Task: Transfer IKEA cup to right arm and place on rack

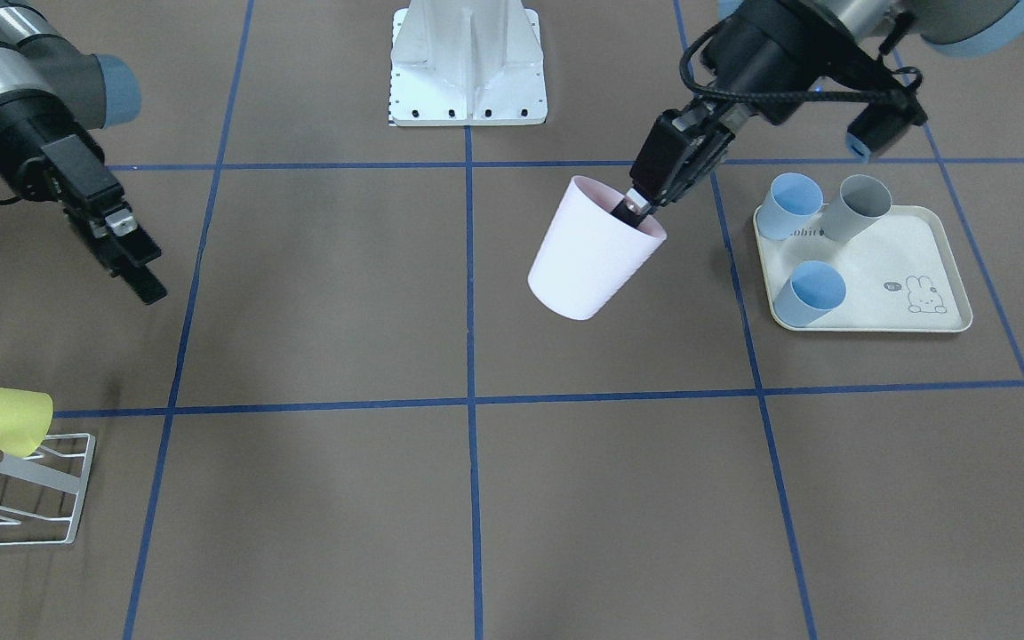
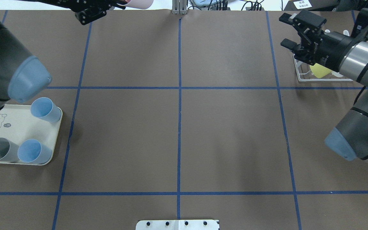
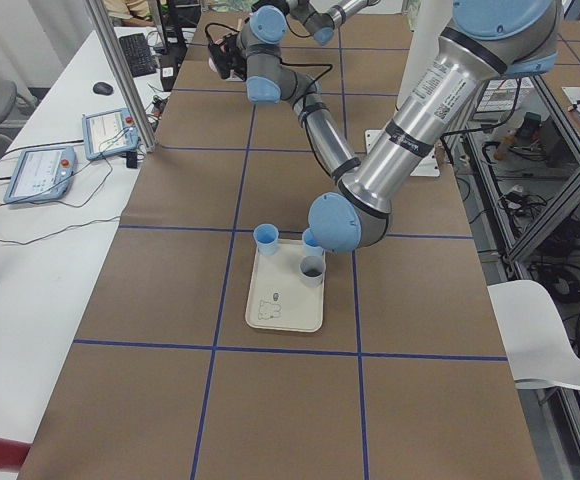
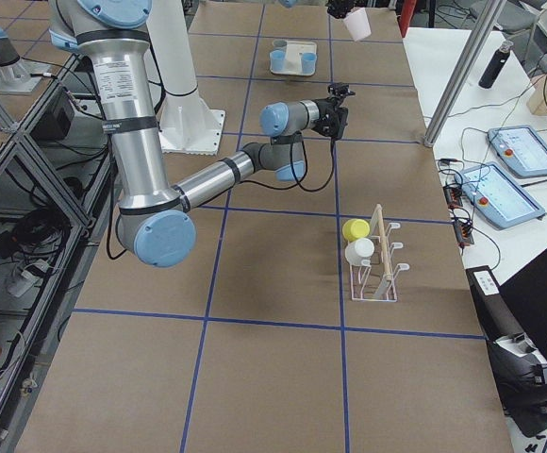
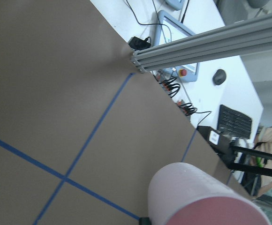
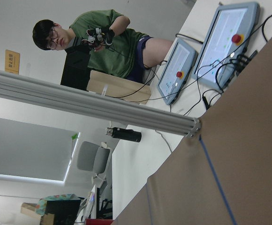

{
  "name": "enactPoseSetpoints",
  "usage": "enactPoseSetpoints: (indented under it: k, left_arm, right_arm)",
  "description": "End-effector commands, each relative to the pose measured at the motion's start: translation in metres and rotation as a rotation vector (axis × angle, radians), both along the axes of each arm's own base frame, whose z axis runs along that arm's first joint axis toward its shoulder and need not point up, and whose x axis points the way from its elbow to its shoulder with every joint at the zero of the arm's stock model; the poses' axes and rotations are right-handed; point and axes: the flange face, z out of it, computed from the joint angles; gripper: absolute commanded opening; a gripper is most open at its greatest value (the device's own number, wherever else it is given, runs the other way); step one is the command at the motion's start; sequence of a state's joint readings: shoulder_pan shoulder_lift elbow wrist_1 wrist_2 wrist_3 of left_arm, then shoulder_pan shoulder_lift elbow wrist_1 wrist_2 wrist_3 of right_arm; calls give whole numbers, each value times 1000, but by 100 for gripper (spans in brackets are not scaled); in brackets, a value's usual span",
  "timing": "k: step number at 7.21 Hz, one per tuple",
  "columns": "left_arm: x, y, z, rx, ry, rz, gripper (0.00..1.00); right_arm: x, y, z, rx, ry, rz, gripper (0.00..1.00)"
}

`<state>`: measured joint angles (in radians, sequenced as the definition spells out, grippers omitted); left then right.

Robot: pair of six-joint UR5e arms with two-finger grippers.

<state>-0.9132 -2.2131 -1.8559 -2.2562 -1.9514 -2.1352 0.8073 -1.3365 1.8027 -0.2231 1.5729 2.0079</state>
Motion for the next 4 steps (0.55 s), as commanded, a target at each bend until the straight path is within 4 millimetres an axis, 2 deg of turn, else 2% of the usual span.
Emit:
enactPoseSetpoints:
  k: [1, 2, 4]
  left_arm:
    - [45, 26, -8, -4, 199, -91, 0]
    - [57, 34, -7, 3, 247, -100, 0]
    - [70, 41, -3, -3, 337, -71, 0]
  right_arm:
    - [-33, 12, -53, -66, -215, -116, 98]
    - [-50, 17, -78, -115, -314, -176, 98]
    - [-69, 30, -92, -180, -430, -187, 98]
